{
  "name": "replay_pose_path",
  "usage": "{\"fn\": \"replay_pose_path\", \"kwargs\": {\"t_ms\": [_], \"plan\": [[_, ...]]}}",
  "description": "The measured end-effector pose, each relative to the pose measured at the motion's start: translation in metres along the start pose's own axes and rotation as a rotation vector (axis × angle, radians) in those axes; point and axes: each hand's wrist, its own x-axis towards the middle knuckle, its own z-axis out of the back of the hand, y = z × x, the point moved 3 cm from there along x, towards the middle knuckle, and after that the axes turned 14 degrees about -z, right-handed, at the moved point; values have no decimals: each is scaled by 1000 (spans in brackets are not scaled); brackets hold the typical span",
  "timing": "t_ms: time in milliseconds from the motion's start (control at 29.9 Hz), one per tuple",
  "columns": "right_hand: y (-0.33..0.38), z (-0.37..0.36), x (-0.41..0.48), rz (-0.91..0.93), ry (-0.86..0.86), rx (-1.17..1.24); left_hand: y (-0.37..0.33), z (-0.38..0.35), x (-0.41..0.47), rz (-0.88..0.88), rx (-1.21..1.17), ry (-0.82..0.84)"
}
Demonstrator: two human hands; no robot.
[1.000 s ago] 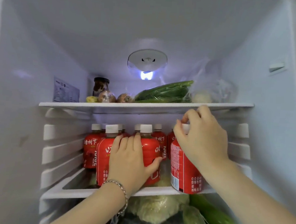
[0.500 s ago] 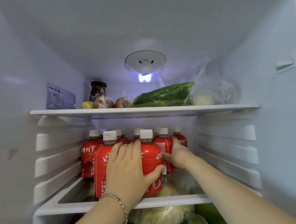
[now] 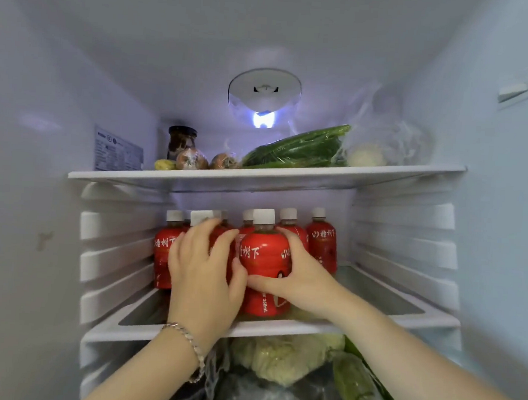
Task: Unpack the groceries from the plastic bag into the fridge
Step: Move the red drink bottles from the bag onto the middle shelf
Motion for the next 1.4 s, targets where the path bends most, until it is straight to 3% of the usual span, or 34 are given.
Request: {"fn": "replay_pose_path", "kwargs": {"t_ms": [167,334,501,601,768,869,1036,1169,1403], "plan": [[-8,17,4,-71,-324,-124,12,-5,-11,-28,134,208],[-24,66,20,-423,-532,-643,16,1,-11,-47,132,261],[-39,70,51,-424,-457,-443,39,8,-6,-21,198,439],[-44,60,58,-441,-453,-437,63,10,-4,98,271,631],[-49,58,56,-459,-450,-457,72,8,6,101,409,823],[-52,58,54,-458,-456,-455,68,8,8,165,400,832],[-52,59,49,-447,-473,-466,54,16,7,1,567,820],[-54,60,49,-428,-459,-468,69,11,-2,42,487,904],[-40,56,24,-331,-392,-539,68,21,-10,2,437,915]]}}
